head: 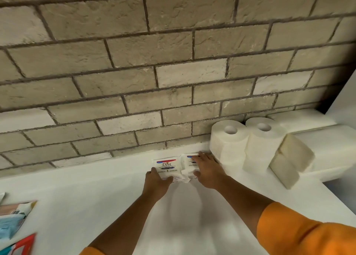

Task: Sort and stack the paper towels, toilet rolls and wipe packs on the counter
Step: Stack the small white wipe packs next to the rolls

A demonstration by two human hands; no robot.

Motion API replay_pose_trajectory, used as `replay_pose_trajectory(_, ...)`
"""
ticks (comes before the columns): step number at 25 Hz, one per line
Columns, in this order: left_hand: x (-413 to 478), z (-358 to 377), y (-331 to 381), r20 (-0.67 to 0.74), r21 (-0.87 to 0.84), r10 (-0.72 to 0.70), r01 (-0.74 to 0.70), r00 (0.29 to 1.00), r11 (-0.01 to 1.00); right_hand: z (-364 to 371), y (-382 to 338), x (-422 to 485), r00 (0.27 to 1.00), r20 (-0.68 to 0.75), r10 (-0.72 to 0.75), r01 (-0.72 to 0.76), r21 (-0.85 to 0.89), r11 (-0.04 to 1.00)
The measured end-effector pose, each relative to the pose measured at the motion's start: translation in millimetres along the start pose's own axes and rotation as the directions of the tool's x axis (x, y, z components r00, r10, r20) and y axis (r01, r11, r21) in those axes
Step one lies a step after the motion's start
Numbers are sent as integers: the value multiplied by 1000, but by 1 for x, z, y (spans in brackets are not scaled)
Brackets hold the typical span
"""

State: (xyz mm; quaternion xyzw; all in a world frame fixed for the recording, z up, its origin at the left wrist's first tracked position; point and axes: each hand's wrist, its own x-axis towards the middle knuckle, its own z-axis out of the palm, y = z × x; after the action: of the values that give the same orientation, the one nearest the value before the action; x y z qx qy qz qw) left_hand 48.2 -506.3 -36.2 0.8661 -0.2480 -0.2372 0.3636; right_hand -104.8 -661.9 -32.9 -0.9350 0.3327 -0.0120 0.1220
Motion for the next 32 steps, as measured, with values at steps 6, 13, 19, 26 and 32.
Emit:
replay_pose_trajectory(6,2,2,-2,-3,-31,19,-19,1000,999,1,-5,-3,998,-50,-24,18,-115,993)
replay_pose_trajectory(13,3,-3,-3,21,21,36,-36,999,999,-4,-12,-5,999,-44,10,-17,-154,988)
replay_pose_trajectory(19,3,-2,-1,-1,47,14,-14,1000,999,-7,-25,-17,993,-105,46,-60,-134,989)
replay_pose_trajectory(26,1,1,3,-51,97,14,-9,999,995,18,-21,-27,998,-57,13,-30,-307,951)
replay_pose_trajectory(32,0,3,5,-56,63,14,-10,998,998,9,-26,-14,999,-51,15,-33,-369,929)
